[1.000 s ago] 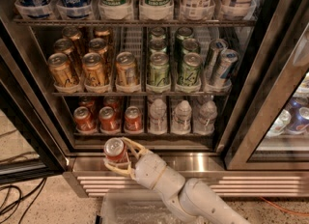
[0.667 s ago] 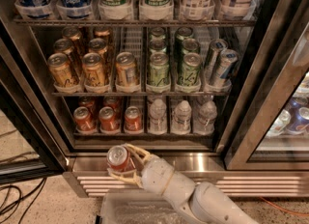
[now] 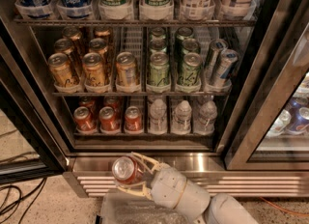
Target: Pick coke can from bottom shelf of fridge
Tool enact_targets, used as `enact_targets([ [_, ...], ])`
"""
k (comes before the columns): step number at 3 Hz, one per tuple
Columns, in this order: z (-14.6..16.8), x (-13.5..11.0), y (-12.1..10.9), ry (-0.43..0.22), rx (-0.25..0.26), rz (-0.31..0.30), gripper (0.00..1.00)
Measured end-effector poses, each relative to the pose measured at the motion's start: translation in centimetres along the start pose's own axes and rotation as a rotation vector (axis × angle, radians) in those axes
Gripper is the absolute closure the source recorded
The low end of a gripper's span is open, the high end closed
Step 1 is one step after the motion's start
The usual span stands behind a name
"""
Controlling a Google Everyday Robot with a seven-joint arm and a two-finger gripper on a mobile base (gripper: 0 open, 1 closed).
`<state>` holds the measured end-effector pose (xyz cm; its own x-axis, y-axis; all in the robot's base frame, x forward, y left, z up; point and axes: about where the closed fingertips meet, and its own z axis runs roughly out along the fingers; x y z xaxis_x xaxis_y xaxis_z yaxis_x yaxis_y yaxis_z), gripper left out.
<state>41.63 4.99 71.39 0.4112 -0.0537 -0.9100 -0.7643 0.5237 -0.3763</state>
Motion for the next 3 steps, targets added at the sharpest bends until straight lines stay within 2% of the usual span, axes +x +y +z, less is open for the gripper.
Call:
enact_targets([
  [2,-1.5,-2.8,0.3,-0.062,0.027,-0.07,1.0],
  [3,0.2,-6.3,0.8,-0.081,0.056,-0.114,1.0],
])
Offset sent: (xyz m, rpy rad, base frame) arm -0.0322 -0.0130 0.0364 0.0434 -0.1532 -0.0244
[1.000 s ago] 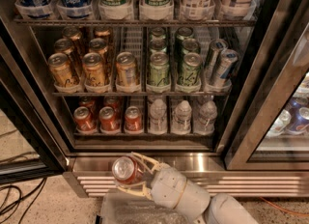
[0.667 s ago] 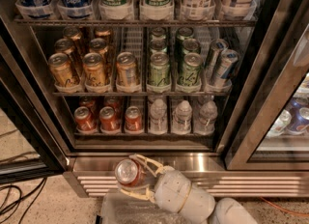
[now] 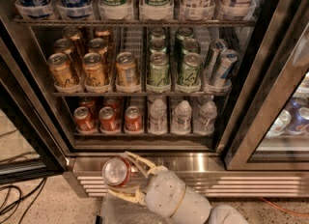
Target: Pick coke can from bottom shelf of fridge
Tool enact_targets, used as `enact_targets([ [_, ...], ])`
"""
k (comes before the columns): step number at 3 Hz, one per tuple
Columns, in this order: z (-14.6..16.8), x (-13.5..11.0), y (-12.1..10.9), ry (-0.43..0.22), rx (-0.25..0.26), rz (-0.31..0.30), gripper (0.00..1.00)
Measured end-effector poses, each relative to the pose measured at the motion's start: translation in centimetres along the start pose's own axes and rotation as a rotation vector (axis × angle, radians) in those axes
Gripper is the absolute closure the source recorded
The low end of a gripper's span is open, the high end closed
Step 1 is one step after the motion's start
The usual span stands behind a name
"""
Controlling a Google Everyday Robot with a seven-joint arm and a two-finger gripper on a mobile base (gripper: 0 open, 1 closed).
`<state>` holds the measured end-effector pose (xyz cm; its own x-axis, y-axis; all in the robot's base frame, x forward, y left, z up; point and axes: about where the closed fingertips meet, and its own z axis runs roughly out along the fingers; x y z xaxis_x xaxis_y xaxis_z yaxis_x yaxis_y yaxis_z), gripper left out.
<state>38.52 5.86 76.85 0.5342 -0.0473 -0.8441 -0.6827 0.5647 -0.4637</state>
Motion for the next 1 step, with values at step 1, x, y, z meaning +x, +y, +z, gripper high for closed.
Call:
enact_targets([
  [1,0.02,0.04,-0.13,0.003,0.006,-0.001,1.0],
])
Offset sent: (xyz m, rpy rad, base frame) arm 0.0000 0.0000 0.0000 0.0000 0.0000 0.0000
